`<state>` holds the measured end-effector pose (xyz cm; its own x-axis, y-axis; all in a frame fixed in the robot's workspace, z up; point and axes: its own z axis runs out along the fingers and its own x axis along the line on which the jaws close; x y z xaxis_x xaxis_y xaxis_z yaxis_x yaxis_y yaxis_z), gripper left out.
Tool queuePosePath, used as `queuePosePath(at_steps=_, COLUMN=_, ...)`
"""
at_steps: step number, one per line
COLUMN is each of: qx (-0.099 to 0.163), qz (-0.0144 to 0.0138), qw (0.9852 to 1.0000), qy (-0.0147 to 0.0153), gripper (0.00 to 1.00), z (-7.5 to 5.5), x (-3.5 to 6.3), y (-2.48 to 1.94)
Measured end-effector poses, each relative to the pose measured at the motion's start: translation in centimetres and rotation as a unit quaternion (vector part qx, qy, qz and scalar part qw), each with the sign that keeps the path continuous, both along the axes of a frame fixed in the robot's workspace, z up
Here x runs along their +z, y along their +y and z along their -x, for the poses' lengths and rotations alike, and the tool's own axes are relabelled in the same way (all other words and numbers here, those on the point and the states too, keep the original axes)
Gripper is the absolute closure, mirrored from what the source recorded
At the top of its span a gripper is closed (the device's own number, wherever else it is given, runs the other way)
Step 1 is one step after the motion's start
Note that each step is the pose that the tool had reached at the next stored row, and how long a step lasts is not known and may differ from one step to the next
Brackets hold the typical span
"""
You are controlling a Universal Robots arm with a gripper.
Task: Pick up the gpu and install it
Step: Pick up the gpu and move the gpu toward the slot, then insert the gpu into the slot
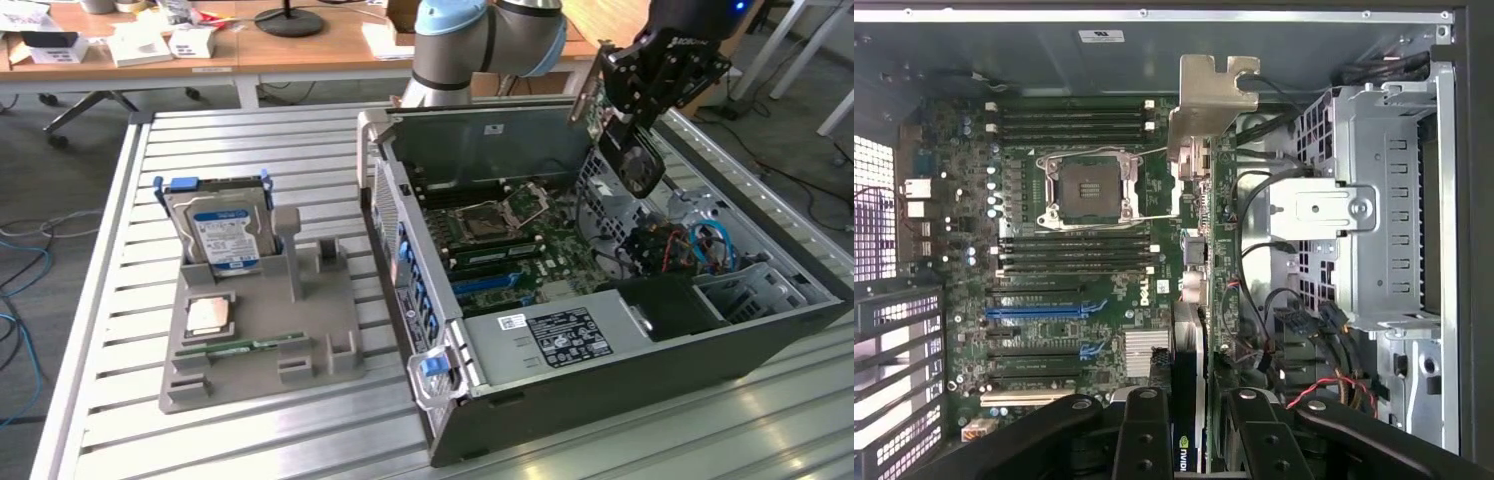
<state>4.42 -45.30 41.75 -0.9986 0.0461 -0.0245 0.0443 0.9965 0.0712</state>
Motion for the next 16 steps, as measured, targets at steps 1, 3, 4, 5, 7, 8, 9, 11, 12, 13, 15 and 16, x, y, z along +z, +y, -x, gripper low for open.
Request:
queuePosePath(at_steps=1, qx=0.0, qz=0.0, qw=1.0, qy=0.0, gripper=0.73, z=0.0, x=0.0, y=0.0)
queuePosePath(at_steps=3, qx=0.0, qz=-0.0001, qw=1.0, qy=0.0, gripper=0.73, z=-0.01, x=-0.01, y=0.0)
queuePosePath(at_steps=4, qx=0.0, qz=-0.0001, qw=1.0, qy=0.0, gripper=0.73, z=0.0, x=-0.01, y=0.0)
queuePosePath(at_steps=5, qx=0.0, qz=-0.0001, qw=1.0, qy=0.0, gripper=0.73, z=0.0, x=-0.01, y=0.0)
queuePosePath(at_steps=7, qx=0.0, qz=-0.0001, qw=1.0, qy=0.0, gripper=0.73, z=-0.01, x=-0.01, y=0.0)
queuePosePath(at_steps=8, qx=0.0, qz=-0.0001, qw=1.0, qy=0.0, gripper=0.73, z=-0.01, x=-0.01, y=0.0)
queuePosePath(at_steps=9, qx=0.0, qz=-0.0001, qw=1.0, qy=0.0, gripper=0.73, z=0.0, x=-0.01, y=0.0)
queuePosePath(at_steps=11, qx=0.0, qz=-0.0001, qw=1.0, qy=0.0, gripper=0.73, z=0.0, x=-0.01, y=0.0)
queuePosePath(at_steps=12, qx=0.0, qz=-0.0001, qw=1.0, qy=0.0, gripper=0.73, z=0.0, x=-0.01, y=0.0)
queuePosePath(at_steps=13, qx=0.0, qz=-0.0001, qw=1.0, qy=0.0, gripper=0.73, z=0.0, x=-0.01, y=0.0)
queuePosePath(at_steps=15, qx=0.018, qz=0.0033, qw=0.9998, qy=0.0, gripper=0.73, z=0.0, x=-0.02, y=0.0)
queuePosePath(at_steps=16, qx=0.028, qz=0.0045, qw=0.9996, qy=0.0, gripper=0.73, z=0.0, x=-0.02, y=0.0)
